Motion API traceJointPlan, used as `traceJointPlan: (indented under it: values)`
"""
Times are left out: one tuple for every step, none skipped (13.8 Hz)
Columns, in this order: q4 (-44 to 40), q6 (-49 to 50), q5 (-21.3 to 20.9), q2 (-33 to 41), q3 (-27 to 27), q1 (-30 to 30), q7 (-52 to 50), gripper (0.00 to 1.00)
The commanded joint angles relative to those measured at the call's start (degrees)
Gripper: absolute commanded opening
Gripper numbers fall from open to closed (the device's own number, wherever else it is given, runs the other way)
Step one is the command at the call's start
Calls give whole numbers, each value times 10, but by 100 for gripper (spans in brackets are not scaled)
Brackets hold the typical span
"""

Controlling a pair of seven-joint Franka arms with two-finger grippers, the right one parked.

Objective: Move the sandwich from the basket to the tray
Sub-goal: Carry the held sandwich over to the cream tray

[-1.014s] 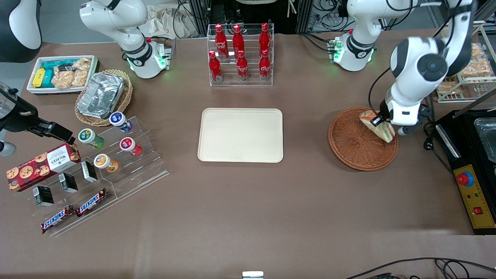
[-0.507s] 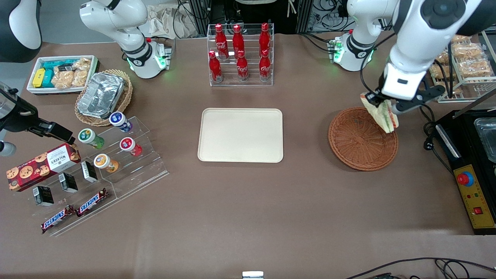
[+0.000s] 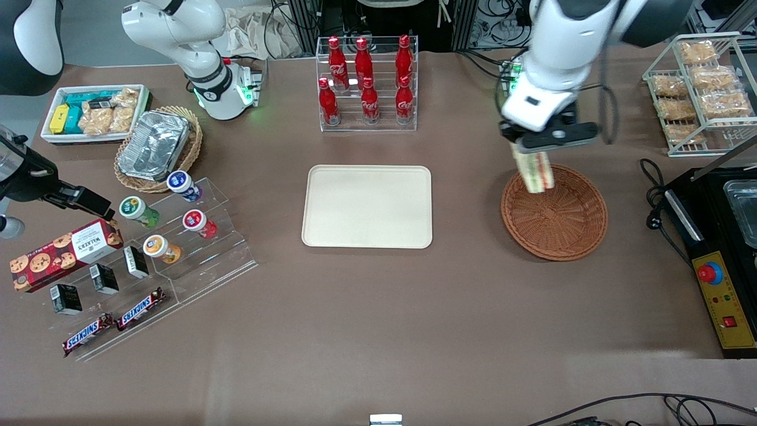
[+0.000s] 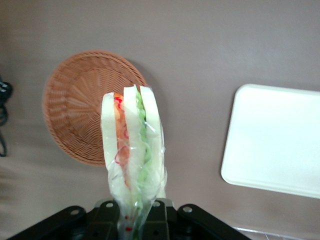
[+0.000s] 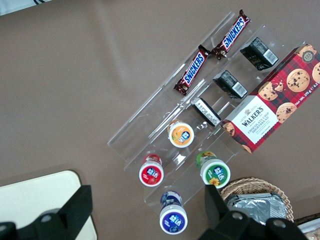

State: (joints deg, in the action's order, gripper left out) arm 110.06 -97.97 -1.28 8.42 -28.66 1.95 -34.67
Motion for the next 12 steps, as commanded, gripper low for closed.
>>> traceJointPlan:
  values:
    - [-39,-22,-3,-66,-21,19,-51,14]
    - [-35,-52,-6,-74,-21,36,-73,14]
    - [-27,-70,-10,-86,-20,52,-88,14]
    - [-22,-83,-13,-96,-20,63,-100,14]
    - [-17,-99,-19,-105,-20,73,-116,14]
    - [-12,-121,-20,-114,-20,83,-133,14]
    - [-7,-146,-22,-128,-20,93,-145,14]
    - [0,-171,-28,-141,-19,105,-160,14]
    - [9,-194,-48,-154,-19,115,-181,14]
    - [23,-214,-73,-169,-19,125,-207,14]
    - [37,-235,-92,-177,-19,135,-230,14]
    - [45,-251,-102,-190,-18,145,-242,14]
